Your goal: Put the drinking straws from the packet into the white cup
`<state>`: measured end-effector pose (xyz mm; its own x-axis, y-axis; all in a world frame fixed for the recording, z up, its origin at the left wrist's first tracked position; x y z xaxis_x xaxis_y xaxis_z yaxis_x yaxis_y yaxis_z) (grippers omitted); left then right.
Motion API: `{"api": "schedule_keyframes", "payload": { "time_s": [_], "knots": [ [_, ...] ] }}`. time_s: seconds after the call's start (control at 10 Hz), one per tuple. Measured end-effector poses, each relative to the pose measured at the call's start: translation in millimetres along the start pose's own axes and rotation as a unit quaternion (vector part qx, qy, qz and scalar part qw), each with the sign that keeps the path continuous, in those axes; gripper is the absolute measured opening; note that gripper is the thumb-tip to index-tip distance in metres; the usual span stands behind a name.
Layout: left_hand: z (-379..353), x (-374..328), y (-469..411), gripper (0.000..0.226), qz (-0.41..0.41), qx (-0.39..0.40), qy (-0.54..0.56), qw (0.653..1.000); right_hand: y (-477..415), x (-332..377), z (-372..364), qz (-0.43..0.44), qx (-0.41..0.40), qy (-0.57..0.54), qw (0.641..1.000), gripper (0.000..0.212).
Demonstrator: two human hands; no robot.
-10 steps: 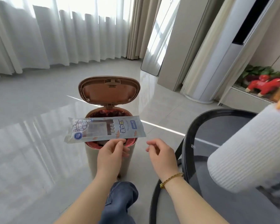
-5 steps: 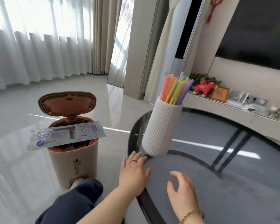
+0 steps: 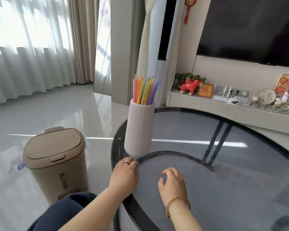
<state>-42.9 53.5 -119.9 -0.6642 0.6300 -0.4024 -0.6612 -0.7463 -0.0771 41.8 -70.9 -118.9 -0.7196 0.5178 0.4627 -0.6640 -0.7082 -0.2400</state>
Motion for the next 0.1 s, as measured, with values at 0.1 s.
{"api": "schedule_keyframes", "payload": {
  "time_s": [0.1],
  "knots": [
    [-7.1, -15.2, -1.3, 0.039, -0.020, 0.005, -0.020, 1.000, -4.7, -12.4, 8.6, -0.016, -0.014, 0.013, 1.000, 0.031]
  ]
}}
Point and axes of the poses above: each hand's wrist, its own y-axis away from the middle knuckle, its own z-axis out of the back of the hand, x = y × z, the point moved 5 cm from there along -y, towards the middle knuckle, and after that the axes turned 12 degrees about z, right-handed, at the moved point
